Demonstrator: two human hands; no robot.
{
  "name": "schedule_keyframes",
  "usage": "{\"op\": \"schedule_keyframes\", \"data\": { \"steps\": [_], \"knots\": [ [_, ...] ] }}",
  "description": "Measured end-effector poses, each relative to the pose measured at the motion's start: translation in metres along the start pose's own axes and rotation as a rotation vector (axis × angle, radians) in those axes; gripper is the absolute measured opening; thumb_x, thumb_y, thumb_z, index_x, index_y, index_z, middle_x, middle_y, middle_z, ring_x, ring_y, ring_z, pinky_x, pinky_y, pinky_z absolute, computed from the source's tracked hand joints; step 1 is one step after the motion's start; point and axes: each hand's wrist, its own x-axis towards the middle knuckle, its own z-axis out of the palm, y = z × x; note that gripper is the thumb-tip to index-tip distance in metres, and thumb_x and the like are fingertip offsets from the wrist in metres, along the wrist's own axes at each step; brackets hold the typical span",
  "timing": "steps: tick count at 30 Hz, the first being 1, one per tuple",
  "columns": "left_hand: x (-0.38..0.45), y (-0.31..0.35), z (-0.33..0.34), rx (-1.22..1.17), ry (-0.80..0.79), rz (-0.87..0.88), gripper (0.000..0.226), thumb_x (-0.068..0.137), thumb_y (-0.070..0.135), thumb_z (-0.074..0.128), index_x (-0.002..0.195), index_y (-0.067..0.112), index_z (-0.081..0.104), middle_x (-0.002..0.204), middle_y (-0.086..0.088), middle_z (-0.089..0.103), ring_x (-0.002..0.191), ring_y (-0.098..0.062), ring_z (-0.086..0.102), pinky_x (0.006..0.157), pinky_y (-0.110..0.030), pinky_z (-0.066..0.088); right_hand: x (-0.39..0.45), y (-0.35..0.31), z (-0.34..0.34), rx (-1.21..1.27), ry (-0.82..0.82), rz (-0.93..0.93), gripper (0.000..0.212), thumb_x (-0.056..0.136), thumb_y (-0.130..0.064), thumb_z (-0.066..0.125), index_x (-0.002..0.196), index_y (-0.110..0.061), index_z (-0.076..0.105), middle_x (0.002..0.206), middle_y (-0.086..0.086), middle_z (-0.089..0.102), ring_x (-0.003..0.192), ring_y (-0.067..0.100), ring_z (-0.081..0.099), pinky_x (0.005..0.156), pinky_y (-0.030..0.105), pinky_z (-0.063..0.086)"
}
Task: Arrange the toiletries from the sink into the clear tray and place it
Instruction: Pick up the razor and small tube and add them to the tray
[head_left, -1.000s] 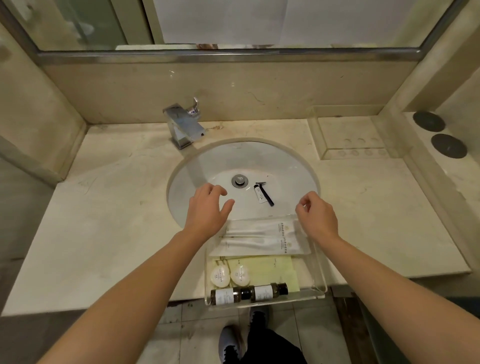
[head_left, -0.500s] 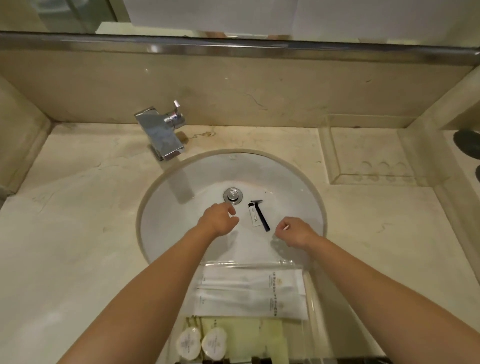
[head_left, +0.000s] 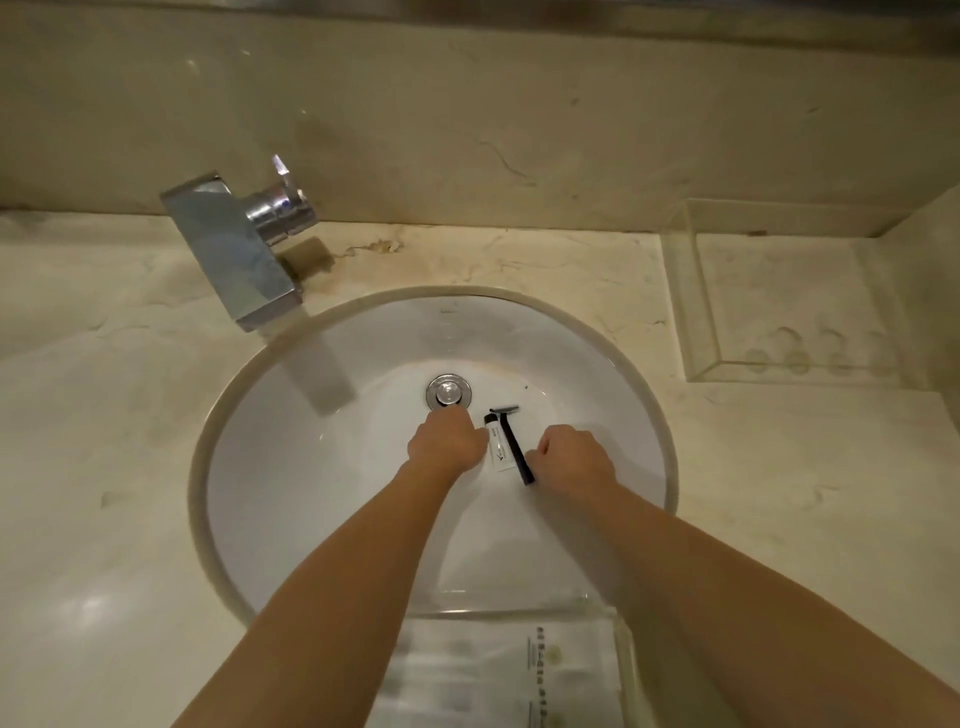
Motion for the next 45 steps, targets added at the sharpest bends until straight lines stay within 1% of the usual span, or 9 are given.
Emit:
{"op": "schedule_keyframes", "data": {
  "steps": [4,12,17,20,24,28,34,37,45],
  "knots": [
    [0.013,0.003,0.012,0.061,-0.029,0.012,0.034,0.087,0.042,0.057,0.073,0.013,0.051,0.09,-0.009,0.059,0.088,-0.027,0.056,0.071,-0.03,0.042,0.01,-0.007,0.011,-0.11,-0.011,0.017,0.02,0.08,-0.032,0.057,0.089,-0.015,0.063,0.091,0.006,0.064,0.083,0.026,0.062,0.063,0.028,0.044],
    [0.017,0.011,0.019,0.031,-0.019,0.008,0.028,0.081,0.035,0.065,0.082,0.014,0.046,0.089,-0.004,0.054,0.097,-0.028,0.06,0.071,-0.029,0.042,0.012,-0.019,0.019,-0.237,0.018,-0.029,0.012,0.086,-0.025,0.05,0.09,-0.015,0.055,0.102,0.006,0.061,0.096,0.027,0.06,0.068,0.029,0.039],
    [0.012,0.021,0.018,-0.043,-0.067,0.017,0.031,0.077,0.027,0.064,0.064,0.015,0.039,0.081,-0.007,0.056,0.08,-0.027,0.058,0.065,-0.028,0.041,0.013,-0.019,0.016,-0.042,-0.088,0.021,0.012,0.082,-0.024,0.051,0.075,-0.013,0.051,0.088,0.009,0.06,0.08,0.028,0.058,0.06,0.028,0.041],
    [0.008,0.025,0.014,-0.151,-0.119,0.078,0.026,0.074,0.017,0.061,0.06,0.013,0.039,0.064,-0.007,0.054,0.072,-0.032,0.064,0.061,-0.031,0.047,0.009,-0.016,0.01,0.127,-0.101,0.007,0.019,0.082,-0.02,0.052,0.064,-0.016,0.047,0.078,0.01,0.067,0.072,0.029,0.066,0.065,0.032,0.055],
    [-0.004,0.026,0.004,-0.33,-0.125,0.151,0.022,0.08,0.005,0.06,0.065,0.013,0.046,0.077,-0.016,0.063,0.077,-0.037,0.072,0.072,-0.043,0.058,-0.008,-0.013,-0.001,0.396,-0.074,0.0,0.023,0.087,-0.008,0.052,0.066,-0.015,0.044,0.072,0.009,0.067,0.058,0.028,0.069,0.062,0.033,0.057],
    [-0.024,0.023,-0.013,-0.517,-0.153,0.135,0.012,0.087,0.004,0.061,0.08,0.011,0.057,0.08,-0.01,0.063,0.06,-0.021,0.066,0.05,-0.023,0.055,-0.027,-0.016,-0.018,0.53,-0.026,0.034,0.025,0.089,-0.007,0.053,0.066,-0.015,0.044,0.072,0.01,0.067,0.065,0.03,0.072,0.076,0.041,0.059],
    [-0.071,0.022,-0.045,-0.714,-0.197,0.168,0.021,0.09,-0.005,0.055,0.109,-0.001,0.062,0.085,-0.01,0.063,0.067,-0.016,0.066,0.061,-0.02,0.057,-0.07,-0.018,-0.046,0.905,-0.004,0.03,0.004,0.09,-0.004,0.053,0.094,-0.006,0.053,0.08,0.017,0.067,0.055,0.022,0.063,0.061,0.031,0.056],
    [-0.096,0.018,-0.058,-0.779,-0.189,0.196,0.022,0.088,-0.01,0.056,0.105,0.001,0.064,0.096,-0.014,0.063,0.071,-0.019,0.067,0.065,-0.02,0.06,-0.1,-0.018,-0.056,1.025,0.032,0.018,0.018,0.091,-0.001,0.051,0.107,-0.009,0.05,0.078,0.015,0.066,0.055,0.02,0.059,0.052,0.023,0.05],
    [-0.164,-0.01,-0.074,-0.815,-0.188,0.3,0.025,0.087,-0.012,0.056,0.11,-0.009,0.064,0.095,-0.015,0.061,0.072,-0.02,0.067,0.071,-0.023,0.06,-0.18,-0.01,-0.061,1.086,0.016,-0.159,0.045,0.092,0.006,0.041,0.124,-0.025,0.049,0.084,0.015,0.058,0.054,0.019,0.058,0.052,0.026,0.048]
  ]
}}
